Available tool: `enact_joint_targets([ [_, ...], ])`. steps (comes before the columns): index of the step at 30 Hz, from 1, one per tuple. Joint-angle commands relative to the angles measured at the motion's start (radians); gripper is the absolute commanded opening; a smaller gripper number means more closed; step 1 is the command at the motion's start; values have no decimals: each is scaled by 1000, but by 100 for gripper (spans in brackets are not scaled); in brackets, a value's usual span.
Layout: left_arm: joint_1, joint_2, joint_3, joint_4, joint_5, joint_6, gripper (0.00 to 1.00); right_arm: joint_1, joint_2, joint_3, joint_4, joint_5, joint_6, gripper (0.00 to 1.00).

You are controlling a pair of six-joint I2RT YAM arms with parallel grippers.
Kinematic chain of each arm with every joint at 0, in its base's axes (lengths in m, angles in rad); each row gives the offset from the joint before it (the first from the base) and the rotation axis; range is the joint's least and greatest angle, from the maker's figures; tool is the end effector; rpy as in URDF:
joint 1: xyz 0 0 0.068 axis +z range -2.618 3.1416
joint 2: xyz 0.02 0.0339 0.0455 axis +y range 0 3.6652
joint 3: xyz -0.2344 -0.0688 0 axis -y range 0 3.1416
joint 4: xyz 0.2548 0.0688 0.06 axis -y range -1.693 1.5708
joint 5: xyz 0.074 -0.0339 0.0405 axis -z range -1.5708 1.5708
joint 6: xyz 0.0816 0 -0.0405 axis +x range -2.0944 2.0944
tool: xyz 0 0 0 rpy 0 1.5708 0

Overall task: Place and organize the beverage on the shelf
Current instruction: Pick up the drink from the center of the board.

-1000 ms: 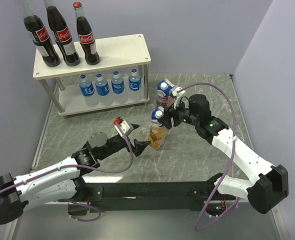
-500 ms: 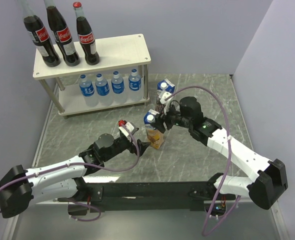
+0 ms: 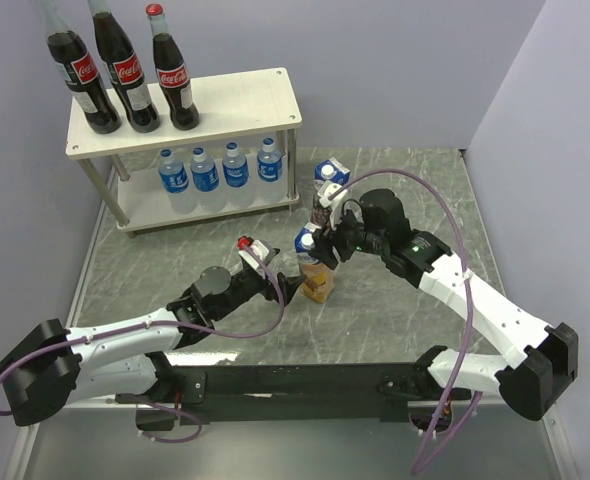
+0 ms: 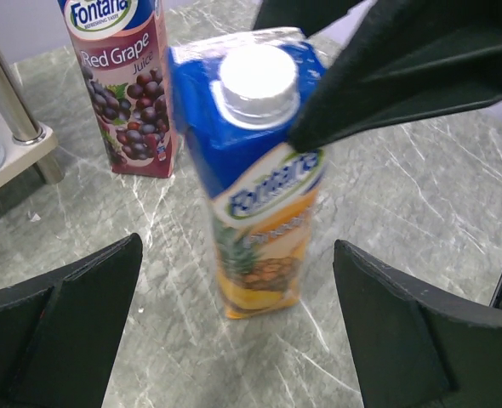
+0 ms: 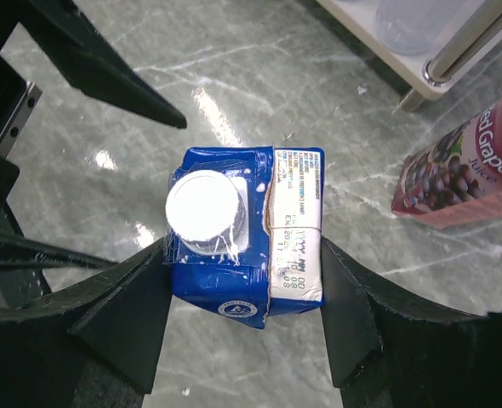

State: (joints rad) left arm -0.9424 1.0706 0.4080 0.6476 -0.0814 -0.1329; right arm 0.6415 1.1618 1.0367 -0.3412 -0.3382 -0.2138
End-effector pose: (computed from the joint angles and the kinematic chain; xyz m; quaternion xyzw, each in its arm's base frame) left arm 0.1821 -0.2393 0.2074 0.2541 0.6655 -0.3342 0.6171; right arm 0.2417 0.2143 0.2884 -0.4284 0.7270 0.2498 0.4749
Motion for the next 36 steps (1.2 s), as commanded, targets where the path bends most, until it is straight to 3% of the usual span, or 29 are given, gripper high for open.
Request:
enact_joint_targets([
  [1,-4,-21,29,47,-14,12,99,-3,-105,140,131,-30,-22,0],
  [12,-4,14,101,-17,74,70,99,-26,-117,169,111,-126,14,0],
  [26,24,-172,166,-249,305,354,99,-72,-148,148,10,-435,-228,0],
  [30,42,-158,209,-352,467,449,99,-77,-157,120,-28,-513,-343,0],
  [36,47,-109,275,-441,529,509,100,-86,-175,91,-77,-625,-468,0],
])
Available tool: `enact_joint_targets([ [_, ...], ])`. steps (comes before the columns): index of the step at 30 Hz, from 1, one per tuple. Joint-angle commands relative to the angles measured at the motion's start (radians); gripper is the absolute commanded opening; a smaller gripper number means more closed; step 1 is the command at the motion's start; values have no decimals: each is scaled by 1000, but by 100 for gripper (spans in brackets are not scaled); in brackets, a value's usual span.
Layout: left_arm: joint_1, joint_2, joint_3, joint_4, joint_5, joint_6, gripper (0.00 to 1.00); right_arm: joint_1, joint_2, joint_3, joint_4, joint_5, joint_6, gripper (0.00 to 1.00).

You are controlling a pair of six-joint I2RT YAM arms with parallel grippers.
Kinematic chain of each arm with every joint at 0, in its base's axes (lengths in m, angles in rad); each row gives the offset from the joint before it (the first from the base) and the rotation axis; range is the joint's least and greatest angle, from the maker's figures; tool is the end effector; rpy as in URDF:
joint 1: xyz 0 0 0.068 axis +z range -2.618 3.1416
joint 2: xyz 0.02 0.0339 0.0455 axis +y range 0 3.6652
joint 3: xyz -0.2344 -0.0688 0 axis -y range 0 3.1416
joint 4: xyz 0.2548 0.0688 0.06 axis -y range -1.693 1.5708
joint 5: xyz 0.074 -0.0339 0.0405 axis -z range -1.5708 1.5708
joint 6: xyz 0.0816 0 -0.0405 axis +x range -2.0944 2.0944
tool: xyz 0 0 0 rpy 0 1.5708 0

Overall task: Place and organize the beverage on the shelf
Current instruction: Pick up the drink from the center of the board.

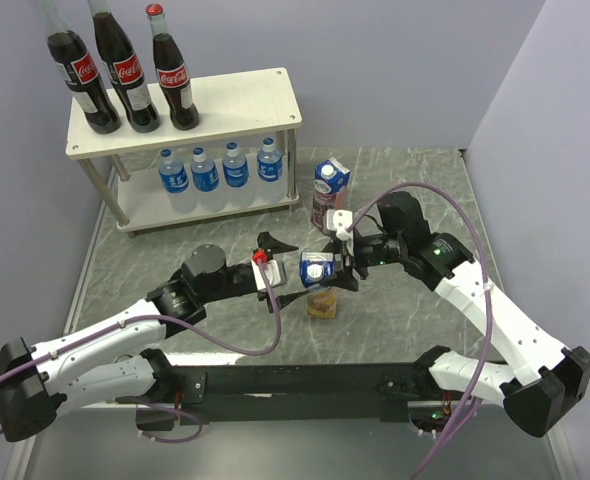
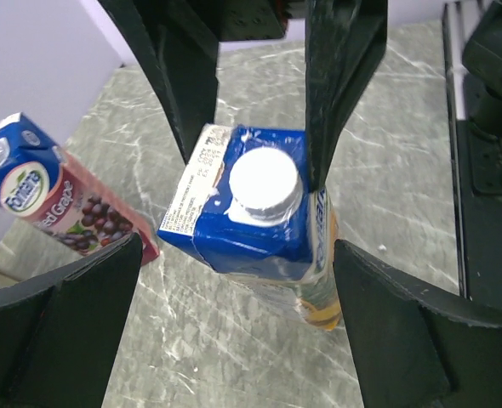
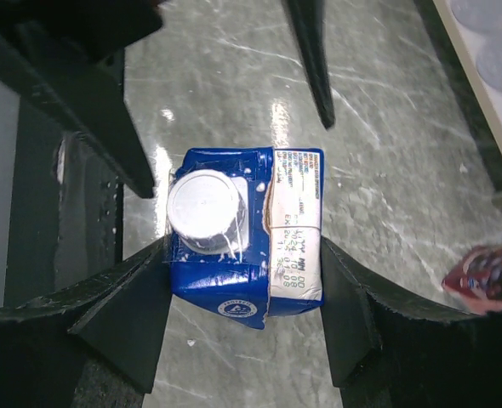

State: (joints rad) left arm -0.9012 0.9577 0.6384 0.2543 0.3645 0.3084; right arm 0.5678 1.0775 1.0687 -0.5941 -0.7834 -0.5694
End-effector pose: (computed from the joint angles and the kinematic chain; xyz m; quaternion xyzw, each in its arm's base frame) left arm 0.1608 -0.2500 0.2724 0.5100 0.5199 -0.3229 0.6045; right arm 0.1991 0.1953 0.3030 -0.5902 0.5938 0.3376 0.4303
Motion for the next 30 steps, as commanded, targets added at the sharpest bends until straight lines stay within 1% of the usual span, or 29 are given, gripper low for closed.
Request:
enact_joint_targets([
  [1,4,4,41,-37,79,69,99,-13,-91,59,165,-191,-130,0],
  [4,7,13,35,-21,54,63,99,-16,-94,56,145,-226,-168,0],
  [7,5,22,12,31,45,35,99,-19,-99,56,135,-244,-185,0],
  [8,5,29,3,75,41,15,100,-20,-99,57,135,-247,-185,0],
  [11,5,52,-26,155,54,-24,99,-25,-100,60,132,-267,-185,0],
  [15,5,102,-29,213,99,-72,100,-28,-103,62,161,-274,-149,0],
  [19,5,154,-16,247,105,-95,100,-31,-100,66,177,-286,-126,0],
  [22,5,162,-16,281,99,-109,99,-31,-100,65,189,-290,-109,0],
  [26,5,167,-3,260,100,-103,100,-34,-97,66,194,-293,-101,0],
  [28,5,174,7,232,103,-103,95,-34,-96,69,198,-293,-92,0],
  [30,5,182,20,206,122,-100,86,-37,-94,73,211,-294,-78,0],
])
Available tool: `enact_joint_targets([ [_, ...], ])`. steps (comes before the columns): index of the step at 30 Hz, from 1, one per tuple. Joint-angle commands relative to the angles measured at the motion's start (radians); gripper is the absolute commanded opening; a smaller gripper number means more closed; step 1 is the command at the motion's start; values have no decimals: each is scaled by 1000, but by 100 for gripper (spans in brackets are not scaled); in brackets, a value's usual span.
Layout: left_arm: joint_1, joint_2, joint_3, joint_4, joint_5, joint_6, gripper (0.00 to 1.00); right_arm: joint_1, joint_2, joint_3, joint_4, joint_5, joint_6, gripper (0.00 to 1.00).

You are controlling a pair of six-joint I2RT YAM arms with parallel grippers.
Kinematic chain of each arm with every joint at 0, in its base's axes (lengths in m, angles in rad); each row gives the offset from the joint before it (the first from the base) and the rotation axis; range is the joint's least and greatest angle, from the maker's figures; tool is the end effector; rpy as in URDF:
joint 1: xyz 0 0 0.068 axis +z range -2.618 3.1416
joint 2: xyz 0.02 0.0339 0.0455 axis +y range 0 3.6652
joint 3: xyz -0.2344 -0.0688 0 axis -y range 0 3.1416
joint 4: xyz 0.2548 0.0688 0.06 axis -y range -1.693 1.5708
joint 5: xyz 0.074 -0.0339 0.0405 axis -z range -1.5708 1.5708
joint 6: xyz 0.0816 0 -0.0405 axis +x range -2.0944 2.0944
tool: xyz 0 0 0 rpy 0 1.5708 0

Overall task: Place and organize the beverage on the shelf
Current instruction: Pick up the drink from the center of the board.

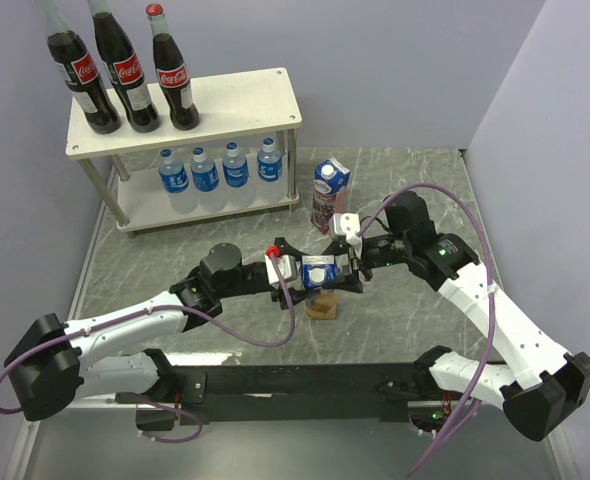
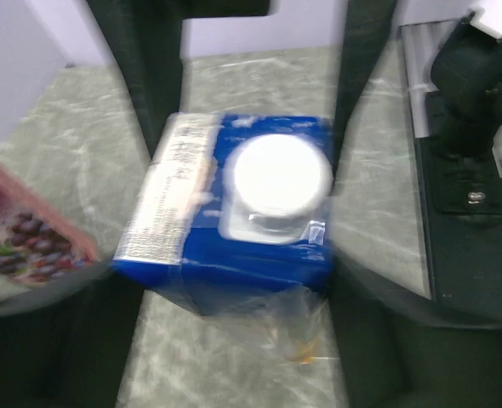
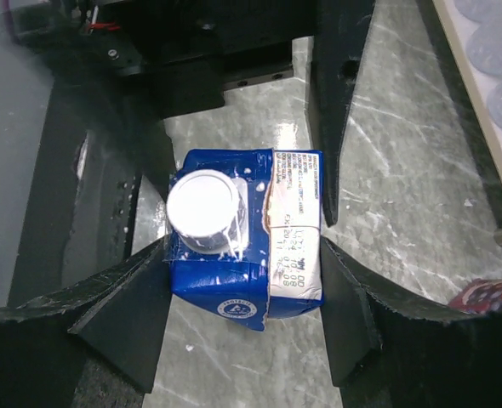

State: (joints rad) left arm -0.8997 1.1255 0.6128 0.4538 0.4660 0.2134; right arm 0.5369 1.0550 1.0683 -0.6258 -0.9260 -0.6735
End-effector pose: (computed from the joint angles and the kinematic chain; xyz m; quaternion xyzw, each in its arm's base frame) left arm 0.1685 -0.2712 0.2437 0.5085 0.5174 -0.3828 0.5720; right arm 0.1892 0.1885 0.3100 -0.6210 0.5358 0.3673 0.4386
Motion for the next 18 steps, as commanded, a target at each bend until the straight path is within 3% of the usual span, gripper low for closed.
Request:
enact_joint_targets([
  [1,4,23,60,-6,22,-5,69,-8,-70,74,247,-149,32,0],
  [2,5,28,68,-35,23,-9,60,-8,-70,76,251,-146,40,0],
  [3,4,31,80,-46,29,-9,43,-9,-69,78,259,-143,49,0],
  [6,5,31,85,-66,26,-14,17,-11,-70,79,261,-134,52,0],
  [7,5,23,85,-70,25,-11,14,-11,-72,79,261,-129,52,0],
  [11,7,8,91,-95,22,3,13,-11,-75,76,265,-120,60,0],
  [15,5,3,100,-102,17,-8,34,-14,-76,70,276,-117,69,0],
  [18,7,5,104,-104,8,-9,40,-15,-78,68,282,-116,75,0],
])
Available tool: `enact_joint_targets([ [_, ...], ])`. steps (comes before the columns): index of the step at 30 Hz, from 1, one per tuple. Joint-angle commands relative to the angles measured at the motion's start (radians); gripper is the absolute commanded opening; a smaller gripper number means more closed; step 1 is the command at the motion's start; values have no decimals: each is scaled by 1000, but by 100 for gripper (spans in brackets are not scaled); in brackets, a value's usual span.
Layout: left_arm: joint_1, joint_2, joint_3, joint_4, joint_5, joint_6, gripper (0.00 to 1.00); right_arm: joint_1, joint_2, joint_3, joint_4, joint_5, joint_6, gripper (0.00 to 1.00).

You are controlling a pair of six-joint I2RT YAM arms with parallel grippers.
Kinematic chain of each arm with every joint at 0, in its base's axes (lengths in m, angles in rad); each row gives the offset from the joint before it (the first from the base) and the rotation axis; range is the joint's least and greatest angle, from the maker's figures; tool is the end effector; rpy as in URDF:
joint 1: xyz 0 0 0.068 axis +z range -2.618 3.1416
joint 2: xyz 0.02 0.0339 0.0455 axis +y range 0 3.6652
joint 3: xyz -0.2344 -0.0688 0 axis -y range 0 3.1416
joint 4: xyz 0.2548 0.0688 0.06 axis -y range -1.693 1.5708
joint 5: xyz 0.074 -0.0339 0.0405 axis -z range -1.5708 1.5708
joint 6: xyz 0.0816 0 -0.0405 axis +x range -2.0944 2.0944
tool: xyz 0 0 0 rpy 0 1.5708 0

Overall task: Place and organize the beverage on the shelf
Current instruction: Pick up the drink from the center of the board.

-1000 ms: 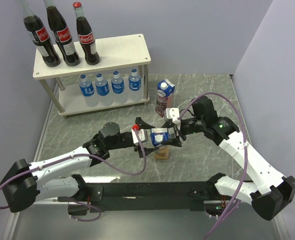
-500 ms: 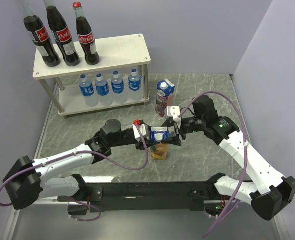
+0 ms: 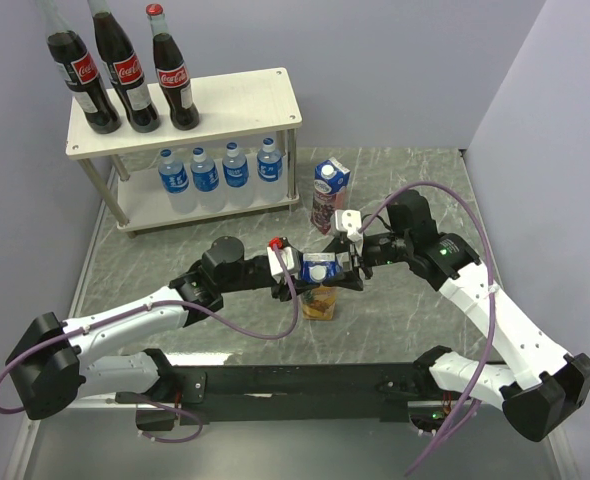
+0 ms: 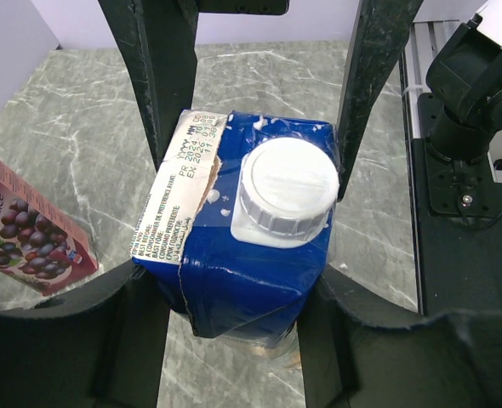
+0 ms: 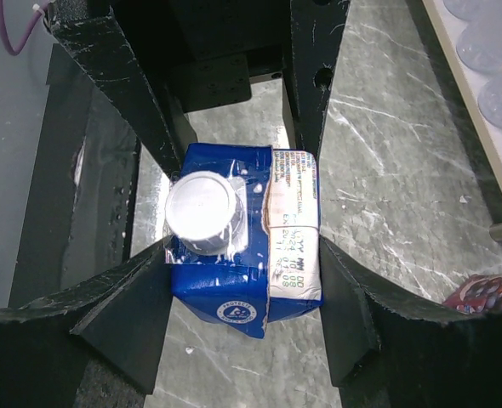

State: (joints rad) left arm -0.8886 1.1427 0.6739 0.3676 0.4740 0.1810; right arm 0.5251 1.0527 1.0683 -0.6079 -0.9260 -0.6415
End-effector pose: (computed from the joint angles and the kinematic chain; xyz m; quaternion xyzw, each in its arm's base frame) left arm 0.1747 -0.2742 0.2503 0.5030 0.5403 -0.3892 0.5510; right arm 0.1921 0.1867 0.3124 -0.6102 0.5436 0.3691 0.4427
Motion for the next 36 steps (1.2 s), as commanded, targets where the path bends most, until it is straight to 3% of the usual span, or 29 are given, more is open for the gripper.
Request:
enact_joint_targets([
  [1,-6,-14,44,-16,2,23,40,-2,-74,68,266,-114,43,0],
  [13,-6,-28,62,-36,-11,23,43,-2,-76,61,293,-94,78,0],
  [20,-6,-20,35,-53,-28,31,19,-4,-71,-14,385,-89,149,3],
  [21,-4,-20,23,-52,-31,32,16,-4,-71,-22,388,-85,149,6],
  [24,-6,-20,7,-56,-35,32,15,-4,-63,-33,389,-67,158,31],
  [25,-4,-20,4,-59,-37,32,15,-4,-59,-31,389,-56,167,55],
  [27,-6,-20,-2,-70,-44,35,14,-2,-54,-30,399,-30,195,76],
  [28,-4,-21,-5,-70,-46,35,14,-4,-56,-31,399,-22,197,81],
  [36,-4,-47,-56,-55,-67,17,13,-2,-72,-5,372,16,200,85],
])
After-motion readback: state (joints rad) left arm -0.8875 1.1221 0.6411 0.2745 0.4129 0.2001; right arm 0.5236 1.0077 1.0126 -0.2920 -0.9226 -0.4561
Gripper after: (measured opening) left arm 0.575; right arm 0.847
